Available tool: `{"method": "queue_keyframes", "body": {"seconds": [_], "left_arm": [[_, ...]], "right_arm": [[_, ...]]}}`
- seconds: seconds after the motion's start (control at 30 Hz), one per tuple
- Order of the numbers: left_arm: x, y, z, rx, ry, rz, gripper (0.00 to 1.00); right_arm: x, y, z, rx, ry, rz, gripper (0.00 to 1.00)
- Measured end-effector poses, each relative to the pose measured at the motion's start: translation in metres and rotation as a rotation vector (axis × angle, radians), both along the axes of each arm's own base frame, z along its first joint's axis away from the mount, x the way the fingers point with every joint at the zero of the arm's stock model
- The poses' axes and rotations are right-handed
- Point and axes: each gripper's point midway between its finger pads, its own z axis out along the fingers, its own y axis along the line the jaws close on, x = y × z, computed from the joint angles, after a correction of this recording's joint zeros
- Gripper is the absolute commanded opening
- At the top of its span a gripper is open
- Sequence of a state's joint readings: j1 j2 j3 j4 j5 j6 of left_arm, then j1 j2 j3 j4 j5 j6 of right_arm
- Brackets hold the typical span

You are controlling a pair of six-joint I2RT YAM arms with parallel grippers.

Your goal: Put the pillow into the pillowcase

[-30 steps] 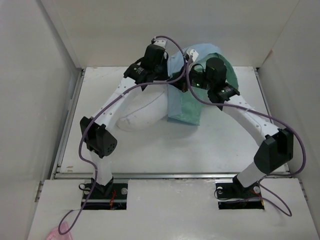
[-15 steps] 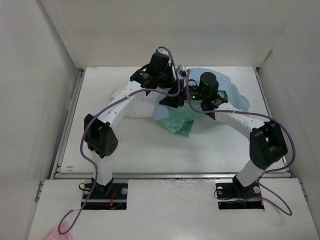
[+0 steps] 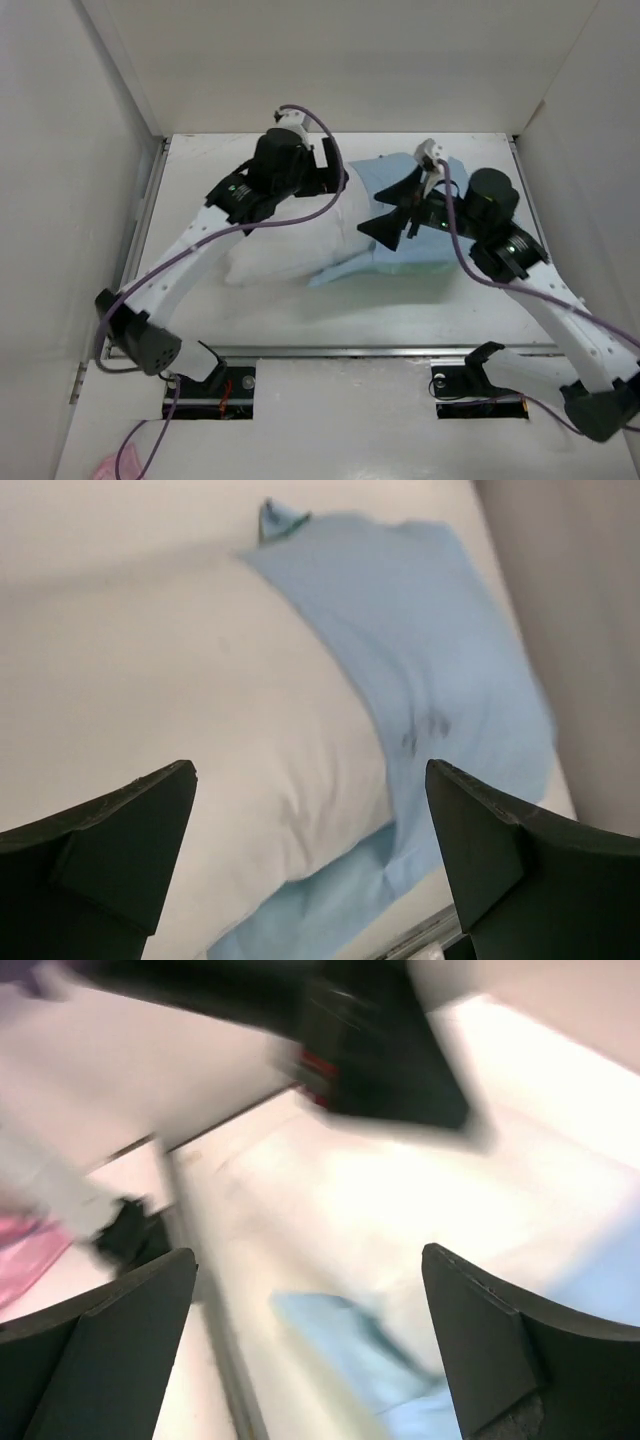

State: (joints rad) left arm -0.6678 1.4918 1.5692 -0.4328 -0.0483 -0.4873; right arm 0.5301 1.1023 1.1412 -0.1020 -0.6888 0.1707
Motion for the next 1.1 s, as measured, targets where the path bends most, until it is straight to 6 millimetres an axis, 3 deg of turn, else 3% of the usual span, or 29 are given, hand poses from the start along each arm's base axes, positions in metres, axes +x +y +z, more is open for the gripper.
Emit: {"method": "queue_keyframes", "body": {"seconds": [0.07, 0.2, 0.27, 0.33, 0.37, 0.47, 0.5, 0.53, 0.6, 0.63, 0.7, 0.73, 0.77, 0.9, 1.0, 1.1], "left_arm": [[-0.015, 0.016, 0.037, -0.05, -0.074, 0.014, 0.99], [-0.03, 0.04, 0.098, -0.154, -0.22, 0.051, 0.99], [-0.021, 0.048, 0.103, -0.156, -0.235, 0.082, 0.99], [0.006, 0.056, 0.097, -0.13, -0.227, 0.135, 0.99], [0.026, 0.058, 0.086, -0.103, -0.208, 0.165, 0.99], [0.081, 0.058, 0.044, -0.023, -0.133, 0.225, 0.78], [0.114, 0.054, 0.002, 0.027, -0.06, 0.247, 0.6], [0.13, 0.053, -0.031, 0.062, 0.0, 0.258, 0.52], [0.146, 0.057, -0.119, 0.164, 0.167, 0.269, 0.4], [0.144, 0.063, -0.16, 0.209, 0.252, 0.273, 0.33], [0.129, 0.072, -0.218, 0.253, 0.373, 0.276, 0.29], [0.119, 0.076, -0.235, 0.26, 0.41, 0.28, 0.27], [0.112, 0.078, -0.238, 0.256, 0.417, 0.282, 0.27], [0.064, 0.077, -0.206, 0.202, 0.364, 0.255, 0.27], [0.011, 0.065, -0.17, 0.158, 0.305, 0.182, 0.38], [-0.047, 0.039, -0.142, 0.094, 0.257, 0.044, 0.5]], "right_arm": [[-0.004, -0.028, 0.006, -0.004, 0.002, -0.163, 1.0], [-0.001, -0.076, -0.016, -0.031, 0.146, -0.461, 1.0], [0.001, -0.091, -0.044, -0.064, 0.268, -0.569, 1.0], [-0.001, -0.101, -0.083, -0.117, 0.403, -0.641, 1.0], [-0.004, -0.104, -0.105, -0.15, 0.476, -0.669, 1.0], [-0.023, -0.111, -0.177, -0.263, 0.694, -0.715, 1.0], [-0.03, -0.113, -0.196, -0.296, 0.752, -0.725, 1.0], [-0.036, -0.116, -0.211, -0.32, 0.796, -0.736, 1.0], [-0.041, -0.117, -0.227, -0.344, 0.842, -0.748, 1.0], [-0.039, -0.117, -0.23, -0.346, 0.847, -0.752, 1.0], [-0.026, -0.113, -0.229, -0.344, 0.824, -0.764, 1.0], [-0.016, -0.112, -0.228, -0.353, 0.807, -0.779, 1.0], [-0.004, -0.111, -0.226, -0.367, 0.787, -0.8, 1.0], [0.05, -0.108, -0.215, -0.431, 0.704, -0.867, 1.0], [0.088, -0.115, -0.215, -0.506, 0.655, -0.9, 1.0], [0.124, -0.132, -0.219, -0.562, 0.625, -0.951, 1.0]]}}
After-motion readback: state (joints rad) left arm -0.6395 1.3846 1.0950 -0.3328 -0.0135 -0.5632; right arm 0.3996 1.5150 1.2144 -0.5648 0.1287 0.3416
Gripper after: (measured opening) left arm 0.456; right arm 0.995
